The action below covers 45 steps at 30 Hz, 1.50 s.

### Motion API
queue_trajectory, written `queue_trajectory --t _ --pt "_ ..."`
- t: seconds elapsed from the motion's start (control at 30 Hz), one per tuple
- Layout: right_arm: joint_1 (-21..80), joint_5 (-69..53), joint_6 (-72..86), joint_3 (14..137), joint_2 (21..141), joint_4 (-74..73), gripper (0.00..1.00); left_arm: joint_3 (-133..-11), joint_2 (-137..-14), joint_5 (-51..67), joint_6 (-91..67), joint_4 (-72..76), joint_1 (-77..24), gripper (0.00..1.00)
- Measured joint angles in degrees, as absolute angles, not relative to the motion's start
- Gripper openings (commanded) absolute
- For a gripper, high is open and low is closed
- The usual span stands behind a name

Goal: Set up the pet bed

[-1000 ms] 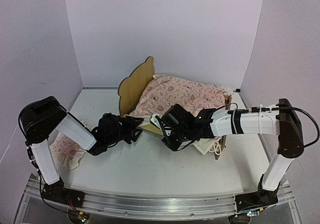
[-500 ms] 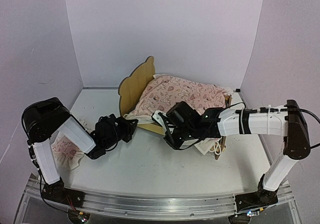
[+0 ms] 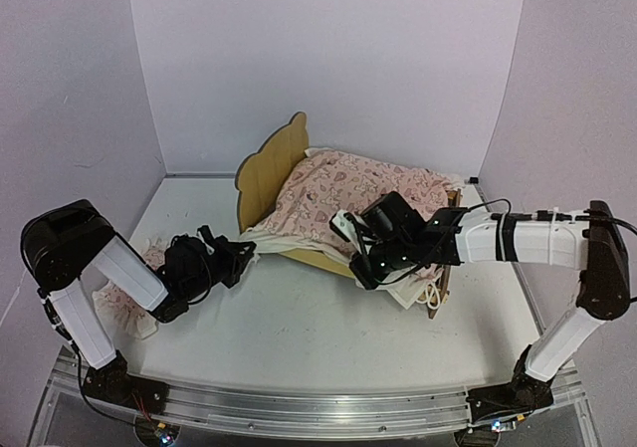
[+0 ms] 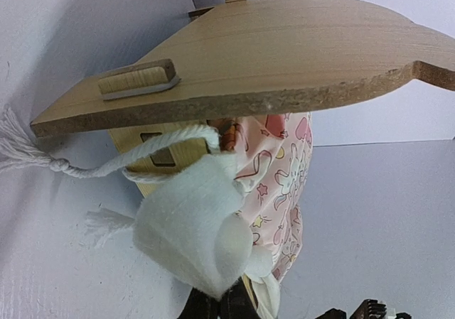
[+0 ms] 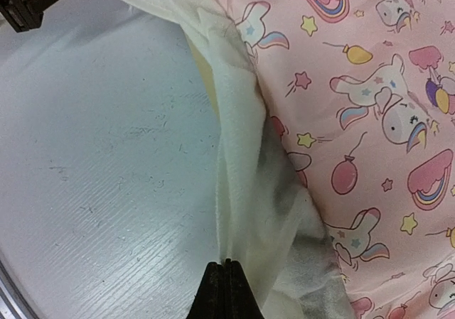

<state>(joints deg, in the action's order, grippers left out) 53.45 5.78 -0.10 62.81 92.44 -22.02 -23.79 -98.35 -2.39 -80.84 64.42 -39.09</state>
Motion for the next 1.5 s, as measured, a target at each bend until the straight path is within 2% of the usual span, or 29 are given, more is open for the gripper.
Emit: queue_trajectory --t 0.57,0.73,0.8,0.83,0.87,0.93,1.07,1.1,1.23,1.33,1.5 --pt "49.2 -5.7 1.9 61.6 87.5 -21.8 0.0 -23.9 -97.9 6.1 -77.8 63.1 -34.4 0.0" --pt "49.5 -14.7 0.7 61.0 91.6 -20.7 0.0 -23.9 -98.3 6.1 -77.8 62.5 -34.3 0.02" --pt "49.6 -17.4 1.9 60.4 95.4 -19.6 0.04 -23.9 -99.3 6.2 -77.7 62.4 -34.3 0.03" --pt "49.6 -18.2 2.9 60.2 97.1 -19.2 0.06 -23.9 -100.0 6.2 -77.2 62.3 -34.3 0.03" --pt "49.5 -19.0 4.1 60.0 98.9 -18.9 0.14 -24.0 -100.7 6.2 -76.4 61.6 -34.3 0.03" --pt "49.4 -19.7 6.5 59.5 100.4 -18.7 0.4 -24.3 -101.9 6.1 -74.9 60.0 -34.3 0.05" --pt "49.3 -20.4 10.0 58.2 94.7 -22.2 0.76 -25.5 -103.6 6.1 -72.0 57.3 -33.7 0.26" --pt "49.2 -20.3 10.6 58.2 91.5 -23.0 0.8 -25.9 -103.7 6.0 -71.1 56.4 -33.6 0.31" --pt "44.8 -17.4 11.2 59.4 76.4 -27.1 0.88 -26.2 -102.5 5.0 -67.1 52.7 -33.3 0.49" --pt "34.5 -10.7 12.1 61.5 70.1 -30.6 0.89 -25.6 -97.3 3.5 -63.6 47.7 -33.3 0.56" --pt "13.7 -6.1 13.2 61.5 73.0 -35.0 0.82 -24.5 -82.9 2.6 -57.0 40.2 -33.5 0.63"
